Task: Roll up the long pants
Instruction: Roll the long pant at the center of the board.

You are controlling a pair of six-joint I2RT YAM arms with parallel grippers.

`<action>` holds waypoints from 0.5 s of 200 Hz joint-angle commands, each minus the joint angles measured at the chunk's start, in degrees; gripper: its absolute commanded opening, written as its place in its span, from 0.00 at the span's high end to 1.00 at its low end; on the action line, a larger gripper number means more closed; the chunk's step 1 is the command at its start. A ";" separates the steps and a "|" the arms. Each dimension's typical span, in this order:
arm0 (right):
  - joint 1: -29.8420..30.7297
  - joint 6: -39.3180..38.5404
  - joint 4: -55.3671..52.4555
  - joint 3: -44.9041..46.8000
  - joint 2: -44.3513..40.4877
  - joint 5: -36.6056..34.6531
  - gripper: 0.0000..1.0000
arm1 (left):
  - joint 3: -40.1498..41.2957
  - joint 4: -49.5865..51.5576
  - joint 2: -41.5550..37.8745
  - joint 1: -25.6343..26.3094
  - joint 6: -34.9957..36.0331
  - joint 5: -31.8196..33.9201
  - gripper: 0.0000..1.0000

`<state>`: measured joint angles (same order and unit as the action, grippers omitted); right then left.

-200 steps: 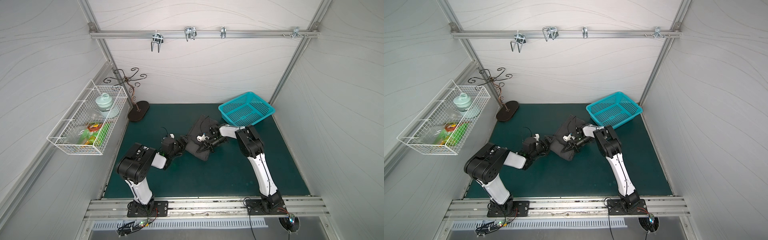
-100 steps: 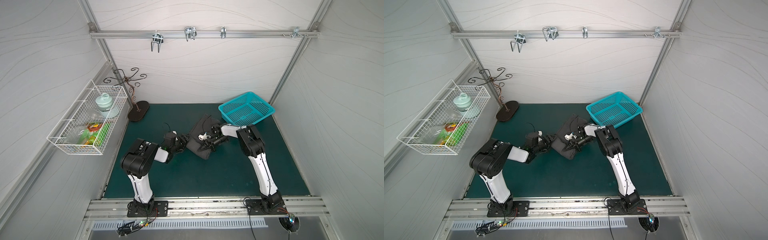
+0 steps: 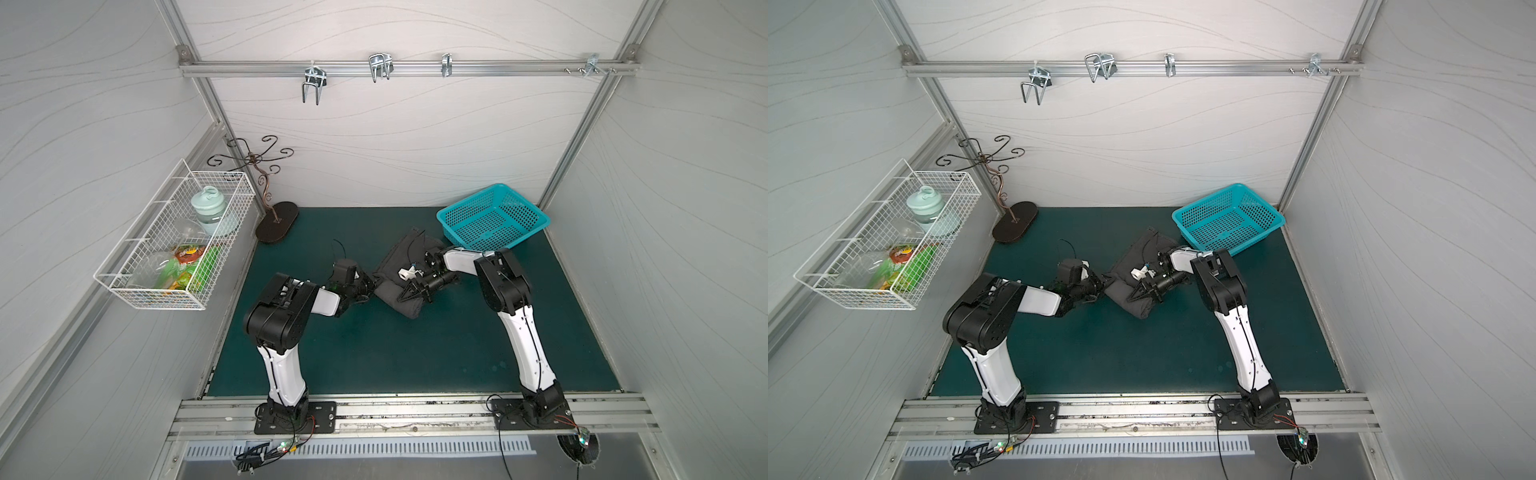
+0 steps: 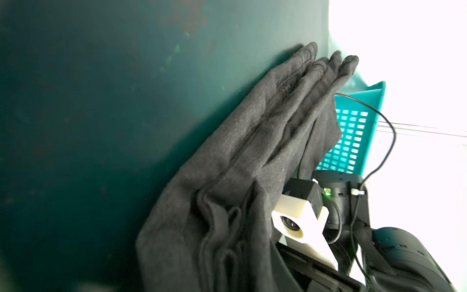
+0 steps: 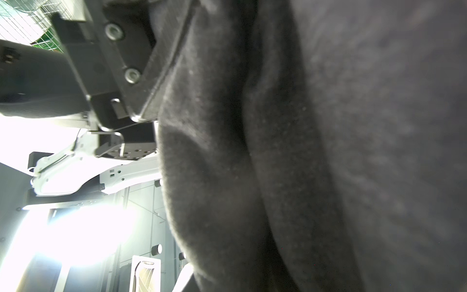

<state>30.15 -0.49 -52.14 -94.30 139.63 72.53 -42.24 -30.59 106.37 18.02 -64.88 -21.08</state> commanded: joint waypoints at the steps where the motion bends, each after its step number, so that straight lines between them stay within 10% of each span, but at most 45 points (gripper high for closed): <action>1: 2.40 1.88 -5.93 5.59 6.18 -17.62 0.79 | -3.52 12.87 -2.23 -0.26 4.40 9.20 1.00; 32: 4.23 1.67 -5.03 6.01 0.70 -23.05 0.46 | -5.46 24.04 -6.73 0.00 7.12 15.55 1.00; 100: 9.27 3.78 -2.10 14.34 -21.17 -46.84 0.33 | -8.26 34.63 -8.23 1.30 6.74 21.34 1.00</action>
<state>37.56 1.10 -45.93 -85.17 123.79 47.86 -48.01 -2.35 98.65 21.08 -59.53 -11.49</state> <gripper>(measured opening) 0.663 0.298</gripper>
